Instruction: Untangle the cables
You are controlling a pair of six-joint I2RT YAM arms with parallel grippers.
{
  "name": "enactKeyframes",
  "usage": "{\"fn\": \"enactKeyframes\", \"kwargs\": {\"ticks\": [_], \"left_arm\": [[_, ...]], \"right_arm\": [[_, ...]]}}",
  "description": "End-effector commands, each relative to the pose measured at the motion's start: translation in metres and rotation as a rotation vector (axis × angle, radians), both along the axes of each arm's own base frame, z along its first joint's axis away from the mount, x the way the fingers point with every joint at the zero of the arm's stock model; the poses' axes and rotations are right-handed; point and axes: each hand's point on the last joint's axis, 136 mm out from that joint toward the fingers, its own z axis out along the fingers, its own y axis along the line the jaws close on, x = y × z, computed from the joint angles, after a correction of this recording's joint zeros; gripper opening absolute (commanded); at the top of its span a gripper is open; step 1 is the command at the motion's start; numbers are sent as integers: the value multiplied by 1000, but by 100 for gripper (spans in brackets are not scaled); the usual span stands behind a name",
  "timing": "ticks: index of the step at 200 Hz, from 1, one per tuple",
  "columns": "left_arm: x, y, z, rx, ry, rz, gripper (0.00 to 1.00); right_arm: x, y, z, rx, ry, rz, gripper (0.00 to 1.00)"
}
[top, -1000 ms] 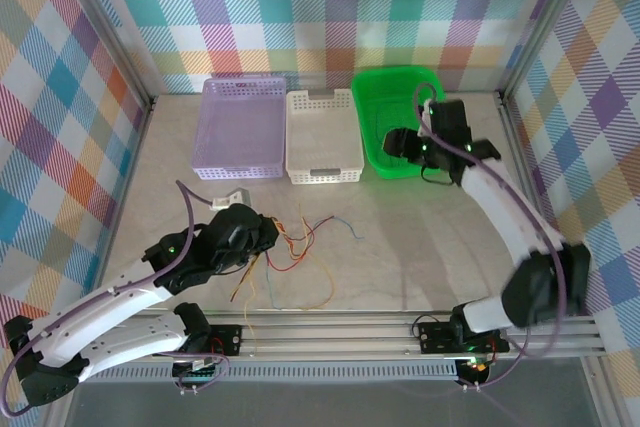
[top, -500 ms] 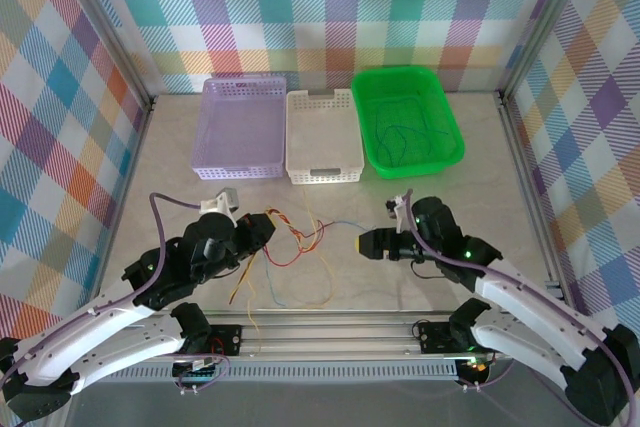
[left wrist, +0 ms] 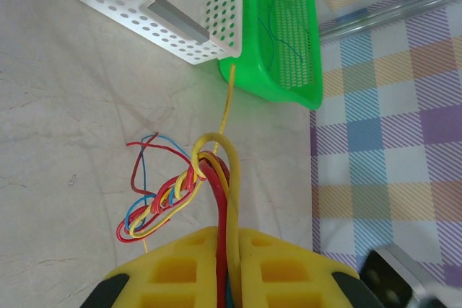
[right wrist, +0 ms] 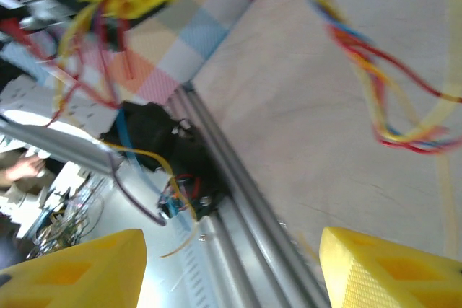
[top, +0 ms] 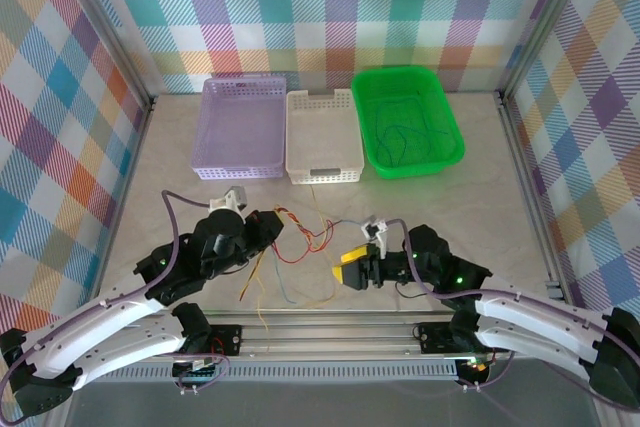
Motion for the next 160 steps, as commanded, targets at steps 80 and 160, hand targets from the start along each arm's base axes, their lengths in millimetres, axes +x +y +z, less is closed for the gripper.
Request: {"fn": "enactKeyframes", "kwargs": {"ticks": [80, 160], "left_arm": [[-3, -11, 0, -37, 8, -38, 0], [-8, -12, 2, -40, 4, -58, 0]], "right_arm": [[63, 1, -6, -162, -260, -311, 54], [106, 16, -20, -304, -240, -385, 51]]}}
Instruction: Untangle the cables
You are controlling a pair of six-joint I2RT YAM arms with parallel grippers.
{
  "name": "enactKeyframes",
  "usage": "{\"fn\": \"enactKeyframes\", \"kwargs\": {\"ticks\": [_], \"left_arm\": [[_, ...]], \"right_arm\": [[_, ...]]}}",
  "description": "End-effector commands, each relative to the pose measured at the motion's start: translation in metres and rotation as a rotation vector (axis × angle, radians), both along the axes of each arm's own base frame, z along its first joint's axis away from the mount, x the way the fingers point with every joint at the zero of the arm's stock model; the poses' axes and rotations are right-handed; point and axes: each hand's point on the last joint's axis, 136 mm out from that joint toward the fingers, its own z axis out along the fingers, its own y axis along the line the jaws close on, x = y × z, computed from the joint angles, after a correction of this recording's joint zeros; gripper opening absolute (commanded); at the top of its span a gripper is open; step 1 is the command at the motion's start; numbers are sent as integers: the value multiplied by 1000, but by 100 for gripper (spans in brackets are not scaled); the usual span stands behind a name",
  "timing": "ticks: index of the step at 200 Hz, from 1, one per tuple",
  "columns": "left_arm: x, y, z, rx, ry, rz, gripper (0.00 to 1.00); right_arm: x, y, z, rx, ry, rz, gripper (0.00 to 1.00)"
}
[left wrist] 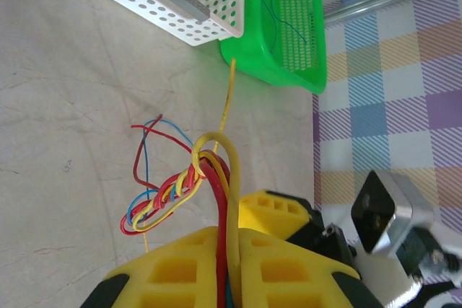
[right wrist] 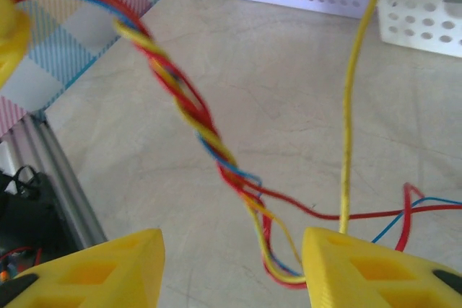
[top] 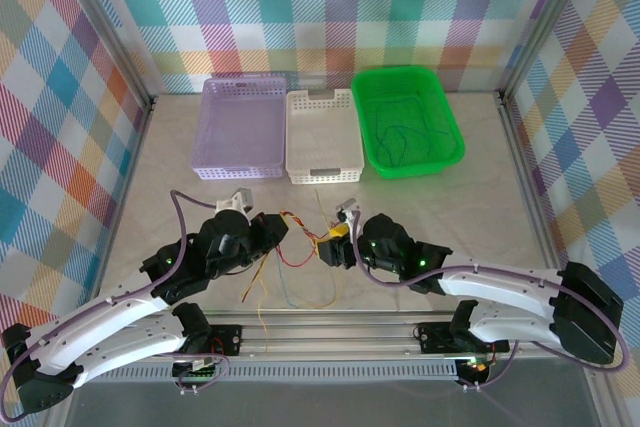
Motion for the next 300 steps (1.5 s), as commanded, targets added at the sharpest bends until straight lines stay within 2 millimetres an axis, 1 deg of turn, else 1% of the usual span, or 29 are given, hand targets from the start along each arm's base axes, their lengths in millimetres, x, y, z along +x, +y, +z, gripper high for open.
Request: {"fn": "enactKeyframes", "kwargs": {"ticks": [1, 21, 54, 70, 77, 95, 110, 114, 119, 124, 139, 147, 167, 201, 217, 228, 236, 250, 264, 275, 290, 300], "left_arm": [[-3, -2, 11, -38, -18, -14, 0], [-4, -1, 10, -40, -18, -14, 0], [-3, -3, 10, -42, -21, -16, 0], [-3, -4, 10, -42, -22, -18, 0], [-3, -3, 11, -40, -24, -18, 0], [-3, -2, 13, -40, -28, -16, 0], [-4, 1, 12, -33, -28, -13, 0], [-4, 2, 11, -32, -28, -12, 0], [-5, 2, 11, -31, -27, -11, 0], [-5, 3, 10, -29, -27, -9, 0], [-6, 6, 7, -23, -24, -7, 0], [-7, 7, 5, -17, -22, -5, 0], [-9, 12, -1, -4, -15, 0, 0], [-13, 18, -12, 26, 1, 2, 0], [-14, 20, -16, 40, 7, 2, 0], [-14, 20, -18, 46, 9, 1, 0], [-13, 20, -20, 49, 11, 0, 3], [-13, 18, -23, 57, 15, -5, 7], [-12, 16, -26, 65, 20, -8, 8], [-11, 13, -28, 69, 24, -15, 13], [-11, 10, -31, 74, 31, -23, 15], [-11, 8, -33, 77, 37, -27, 19]], "right_arm": [[23, -7, 8, -18, -21, -87, 51], [30, -5, 1, -22, 25, -88, 50], [22, 17, -6, 10, 85, 9, 51], [22, 20, -11, 15, 101, 13, 50], [22, 19, -13, 13, 104, 11, 46], [26, 14, -15, -7, 92, -21, 29], [30, 6, -16, -27, 86, -55, 16], [31, 3, -16, -32, 86, -65, 11], [33, 0, -16, -32, 87, -75, 7], [34, -3, -15, -32, 85, -88, 0], [41, -20, -15, -40, 84, -158, 0], [45, -28, -12, -31, 80, -189, 0], [55, -59, -7, -20, 81, -294, 0], [67, -112, 10, 21, 72, -439, 0], [70, -129, 19, 38, 62, -471, 0], [71, -137, 23, 45, 62, -482, 0], [72, -141, 25, 50, 66, -487, 0], [73, -144, 31, 60, 68, -486, 0], [75, -147, 34, 60, 67, -491, 0], [76, -150, 37, 60, 63, -502, 0], [79, -155, 40, 63, 66, -520, 0], [80, -157, 42, 69, 69, -525, 0]]}}
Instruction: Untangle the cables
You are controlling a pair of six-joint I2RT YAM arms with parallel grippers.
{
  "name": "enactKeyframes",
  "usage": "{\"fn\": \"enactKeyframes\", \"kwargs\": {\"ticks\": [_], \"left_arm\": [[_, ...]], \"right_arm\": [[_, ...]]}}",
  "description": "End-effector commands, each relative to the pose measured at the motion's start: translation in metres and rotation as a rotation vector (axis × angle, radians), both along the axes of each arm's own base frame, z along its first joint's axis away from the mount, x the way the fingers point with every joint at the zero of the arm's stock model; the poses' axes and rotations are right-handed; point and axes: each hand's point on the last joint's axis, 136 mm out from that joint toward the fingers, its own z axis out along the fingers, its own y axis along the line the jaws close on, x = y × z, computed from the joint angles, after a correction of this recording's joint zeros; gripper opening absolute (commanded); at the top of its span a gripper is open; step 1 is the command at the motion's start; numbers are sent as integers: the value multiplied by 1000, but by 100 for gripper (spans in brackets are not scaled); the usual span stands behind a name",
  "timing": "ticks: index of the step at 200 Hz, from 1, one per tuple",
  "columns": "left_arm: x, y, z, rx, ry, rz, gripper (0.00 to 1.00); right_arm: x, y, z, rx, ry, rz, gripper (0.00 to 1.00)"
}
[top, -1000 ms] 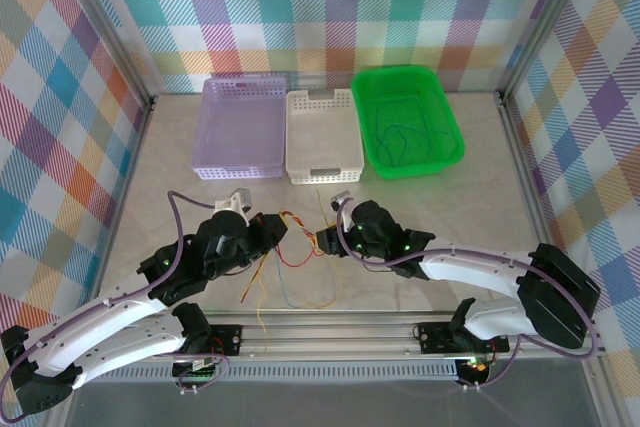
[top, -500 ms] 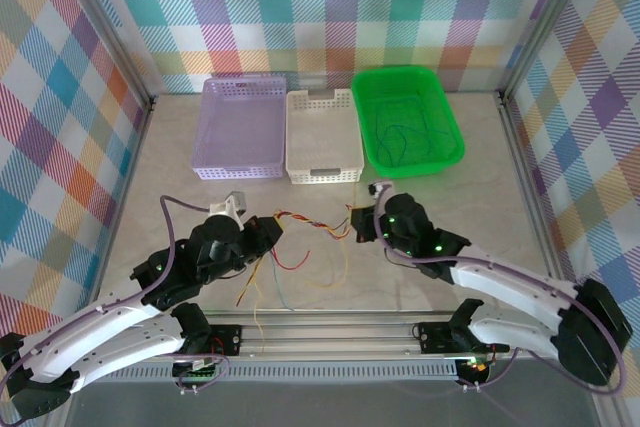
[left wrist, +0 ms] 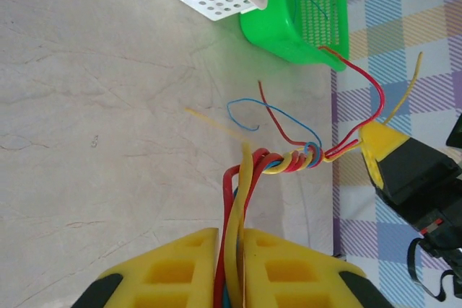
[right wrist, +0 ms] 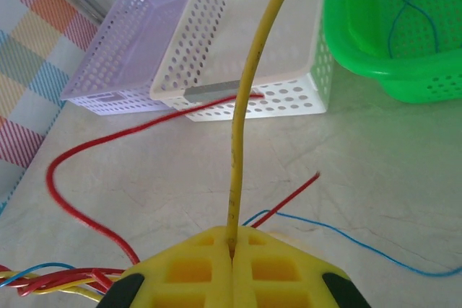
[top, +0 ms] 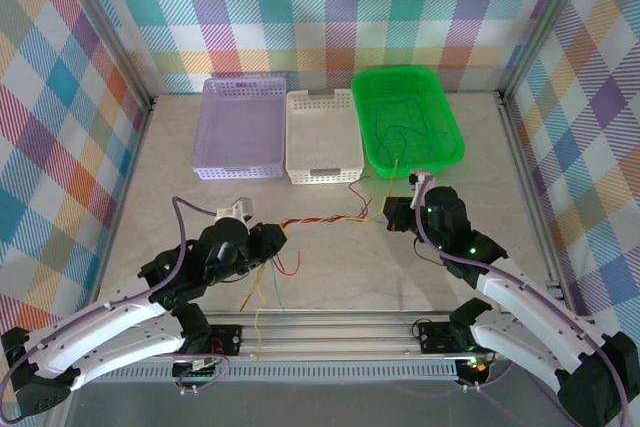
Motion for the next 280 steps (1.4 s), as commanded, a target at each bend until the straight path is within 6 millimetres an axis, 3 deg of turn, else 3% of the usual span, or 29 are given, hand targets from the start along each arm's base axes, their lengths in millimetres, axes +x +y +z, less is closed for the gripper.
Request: {"fn": "enactKeyframes", "kwargs": {"ticks": [1, 61, 103, 151, 195, 248, 269, 280], "left_arm": [[2, 2, -10, 36, -1, 6, 19], [1, -5, -27, 30, 33, -10, 41], [-4, -30, -53, 0, 104, -88, 52], [-7, -45, -72, 38, 150, -145, 55], [-9, -60, -79, 84, 168, -190, 57], [-11, -67, -108, 234, 237, -212, 56], [-6, -61, -114, 288, 240, -182, 53], [-3, -62, -113, 305, 230, -181, 44]], "right_arm": [[8, -18, 12, -16, -10, -69, 0], [15, -19, 20, 7, -6, -65, 0], [22, -14, 29, 12, -12, -46, 0], [31, -12, 49, 13, -36, -35, 0], [34, -8, 47, 23, -23, -25, 0], [34, -7, 53, 36, -30, -23, 0], [33, -6, 57, 43, -35, -12, 0], [32, -6, 58, 45, -35, -10, 0]]}}
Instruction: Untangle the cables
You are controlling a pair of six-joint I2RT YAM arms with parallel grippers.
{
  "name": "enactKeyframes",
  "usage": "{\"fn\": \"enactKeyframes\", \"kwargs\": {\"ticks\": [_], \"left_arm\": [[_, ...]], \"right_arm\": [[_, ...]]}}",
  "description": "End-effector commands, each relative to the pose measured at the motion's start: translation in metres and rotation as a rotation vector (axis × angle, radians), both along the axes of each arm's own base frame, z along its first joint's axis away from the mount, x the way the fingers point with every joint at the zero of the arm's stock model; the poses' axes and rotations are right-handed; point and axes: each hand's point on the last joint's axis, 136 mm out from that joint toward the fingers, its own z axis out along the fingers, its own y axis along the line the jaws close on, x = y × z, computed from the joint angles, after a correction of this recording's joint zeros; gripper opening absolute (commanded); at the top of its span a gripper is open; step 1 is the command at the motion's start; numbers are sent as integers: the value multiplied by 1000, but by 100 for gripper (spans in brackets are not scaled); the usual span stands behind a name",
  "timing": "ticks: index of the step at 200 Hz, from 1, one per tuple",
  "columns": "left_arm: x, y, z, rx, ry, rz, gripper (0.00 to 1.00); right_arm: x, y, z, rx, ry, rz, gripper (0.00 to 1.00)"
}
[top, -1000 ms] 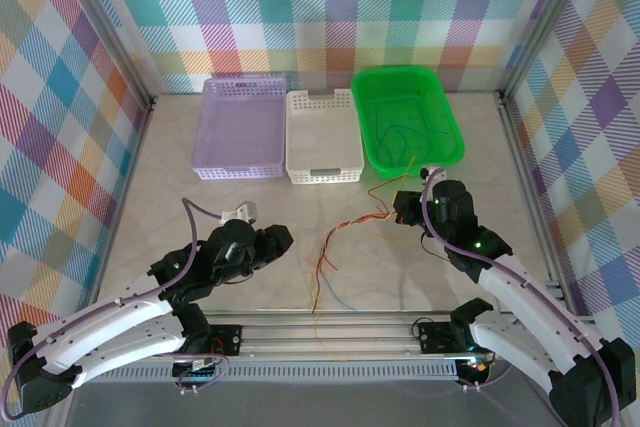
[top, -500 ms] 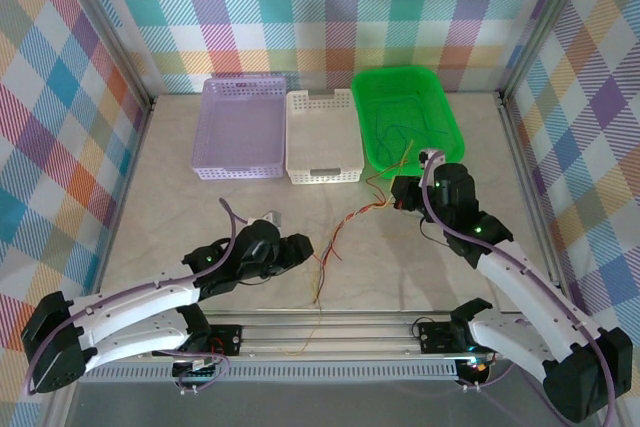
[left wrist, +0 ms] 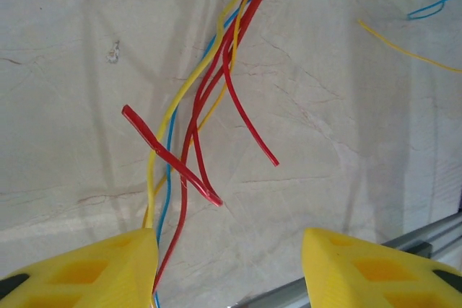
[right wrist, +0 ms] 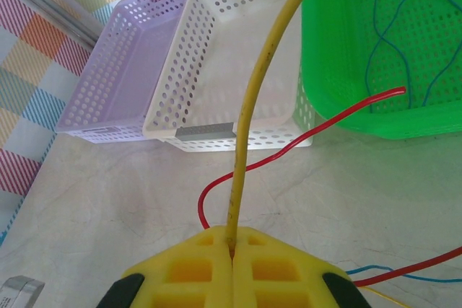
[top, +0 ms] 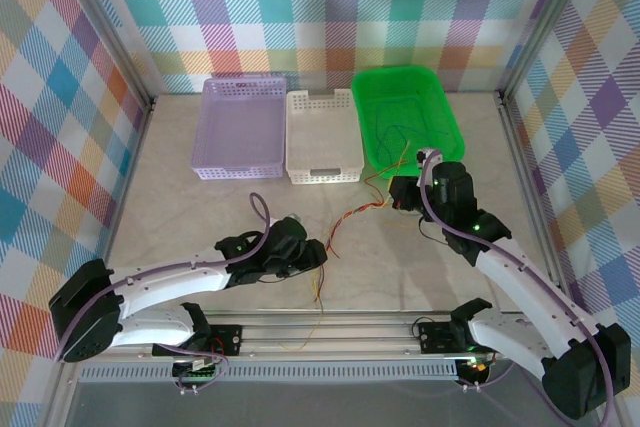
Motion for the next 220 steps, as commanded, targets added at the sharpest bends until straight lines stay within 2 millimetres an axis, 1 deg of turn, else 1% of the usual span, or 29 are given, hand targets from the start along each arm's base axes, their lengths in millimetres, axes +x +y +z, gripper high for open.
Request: {"fn": "enactKeyframes", "kwargs": {"ticks": [1, 21, 44, 60, 77, 87, 107, 123, 132, 155, 184, 198, 207, 220], "left_arm": [[5, 2, 4, 67, -27, -6, 43], [7, -1, 0, 109, -24, -27, 30], [10, -1, -7, 147, -19, -32, 19], [11, 1, -13, 160, -8, -31, 17], [11, 4, -19, 167, 6, -32, 17], [9, 4, -21, 171, 12, -34, 20], [7, 8, -20, 178, 18, -33, 38], [7, 13, -18, 181, 13, -21, 48], [7, 14, -17, 189, 10, -16, 52], [12, 13, -15, 194, 1, 0, 52], [22, 1, -13, 194, -12, 8, 51], [27, -7, -14, 188, -11, 4, 47], [30, -12, -15, 185, -12, 5, 43], [33, -15, -17, 190, -10, 12, 34]], "right_arm": [[2, 3, 29, 36, -61, 20, 0], [0, 2, 32, 33, -69, 16, 0], [-1, 0, 40, 31, -83, 15, 0], [-1, -1, 45, 31, -93, 14, 0], [-2, -1, 48, 32, -98, 17, 0], [-3, -2, 49, 32, -98, 16, 0], [-3, -2, 49, 32, -100, 16, 0], [-4, -2, 49, 36, -100, 14, 0], [-4, -2, 49, 39, -99, 17, 0], [-4, 0, 50, 51, -97, 21, 0], [-5, 2, 50, 61, -90, 31, 0], [-6, 2, 51, 65, -89, 33, 0], [-7, 2, 51, 65, -89, 35, 0], [-9, 1, 52, 65, -90, 37, 0]]}}
